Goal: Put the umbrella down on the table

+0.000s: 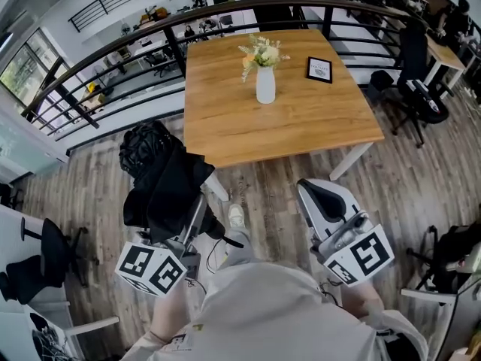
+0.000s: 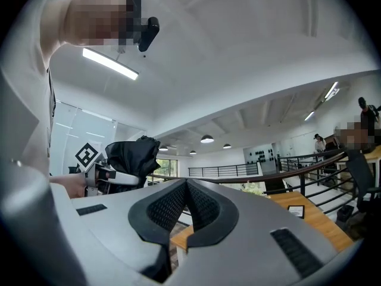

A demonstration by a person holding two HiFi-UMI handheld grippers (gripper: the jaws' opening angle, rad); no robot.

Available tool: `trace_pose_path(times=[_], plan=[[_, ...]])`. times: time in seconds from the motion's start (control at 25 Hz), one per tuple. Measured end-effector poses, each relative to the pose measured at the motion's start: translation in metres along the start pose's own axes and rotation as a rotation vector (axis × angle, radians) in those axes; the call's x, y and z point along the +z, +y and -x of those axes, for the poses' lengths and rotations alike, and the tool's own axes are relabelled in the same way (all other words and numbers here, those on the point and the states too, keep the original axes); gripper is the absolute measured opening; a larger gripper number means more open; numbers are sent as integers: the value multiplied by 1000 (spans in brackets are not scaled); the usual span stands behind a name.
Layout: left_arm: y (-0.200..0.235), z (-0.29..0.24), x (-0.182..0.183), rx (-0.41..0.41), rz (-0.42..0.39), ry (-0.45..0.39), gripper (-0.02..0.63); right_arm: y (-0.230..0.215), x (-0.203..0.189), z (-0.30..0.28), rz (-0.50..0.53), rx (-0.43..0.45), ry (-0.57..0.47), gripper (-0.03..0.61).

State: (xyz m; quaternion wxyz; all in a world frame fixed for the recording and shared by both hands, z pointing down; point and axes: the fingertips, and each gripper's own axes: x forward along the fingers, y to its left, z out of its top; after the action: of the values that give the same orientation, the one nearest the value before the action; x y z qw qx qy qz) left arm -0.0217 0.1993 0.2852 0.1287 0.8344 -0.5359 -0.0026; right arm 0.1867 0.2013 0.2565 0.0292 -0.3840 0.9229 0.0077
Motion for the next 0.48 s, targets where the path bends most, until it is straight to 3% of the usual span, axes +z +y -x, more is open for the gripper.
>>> trace_pose_path(times=[0.48], plan=[[88, -79, 9, -14, 38, 29, 255, -39, -20, -111, 3, -3, 55, 26]])
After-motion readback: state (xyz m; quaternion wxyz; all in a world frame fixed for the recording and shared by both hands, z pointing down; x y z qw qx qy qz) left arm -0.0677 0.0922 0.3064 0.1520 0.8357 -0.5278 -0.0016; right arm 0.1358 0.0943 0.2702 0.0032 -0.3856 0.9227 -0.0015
